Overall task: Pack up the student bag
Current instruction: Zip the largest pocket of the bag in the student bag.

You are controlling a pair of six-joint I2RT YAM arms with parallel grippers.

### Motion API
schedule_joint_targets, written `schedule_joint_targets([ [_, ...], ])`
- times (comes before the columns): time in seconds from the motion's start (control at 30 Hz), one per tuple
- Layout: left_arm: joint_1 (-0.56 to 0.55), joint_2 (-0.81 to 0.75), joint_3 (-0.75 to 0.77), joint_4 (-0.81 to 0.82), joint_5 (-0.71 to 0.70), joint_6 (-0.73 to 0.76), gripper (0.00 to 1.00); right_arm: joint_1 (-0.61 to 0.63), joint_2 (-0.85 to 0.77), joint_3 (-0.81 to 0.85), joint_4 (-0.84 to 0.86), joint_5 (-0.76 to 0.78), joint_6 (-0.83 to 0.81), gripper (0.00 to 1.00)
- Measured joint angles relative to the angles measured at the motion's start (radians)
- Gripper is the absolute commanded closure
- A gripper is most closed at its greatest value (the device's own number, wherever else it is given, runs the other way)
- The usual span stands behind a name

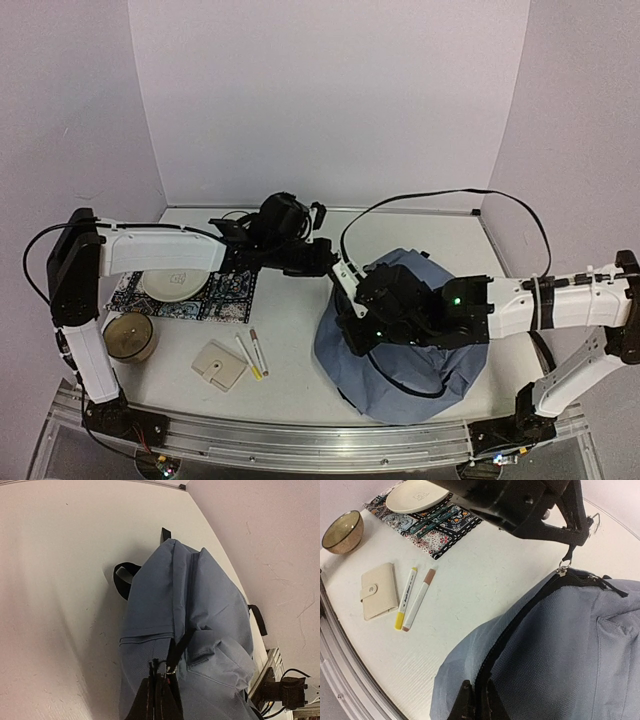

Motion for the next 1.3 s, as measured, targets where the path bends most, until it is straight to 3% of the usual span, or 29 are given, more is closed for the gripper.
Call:
schedule_joint_targets([
  [0.4, 0.035, 0.149, 0.141, -0.035, 0.081, 0.029, 1.00, -0.012, -0.033, -0.020, -0.006, 0.006, -0.125, 1.00],
  [0.6, 0.074, 0.156, 0.140, -0.049, 0.085, 0.057, 1.00, -0.023, 0.128, 0.083, 0.009, 0.020, -0.184, 0.99],
  [0.67, 0.090, 0.129, 0.089, -0.036, 0.052, 0.062, 1.00, -0.038, 0.177, 0.114, 0.025, -0.005, -0.206, 0.94],
  [0.73, 0.109, 0.093, 0.028, -0.028, 0.028, 0.062, 1.00, -0.054, 0.213, 0.140, 0.040, -0.042, -0.223, 0.81],
  [0.83, 0.132, 0.031, -0.070, -0.013, -0.022, 0.063, 1.00, -0.062, 0.238, 0.170, 0.052, -0.110, -0.241, 0.73],
  [1.03, 0.179, -0.049, -0.175, 0.017, -0.124, 0.076, 1.00, -0.053, 0.233, 0.189, 0.063, -0.180, -0.240, 0.38],
  [1.2, 0.189, -0.131, -0.258, 0.042, -0.127, 0.079, 1.00, -0.075, 0.147, 0.136, 0.053, -0.165, -0.192, 0.25],
  [1.3, 0.185, -0.188, -0.306, 0.050, -0.114, 0.081, 1.00, -0.113, 0.047, 0.078, 0.031, -0.132, -0.141, 0.22],
])
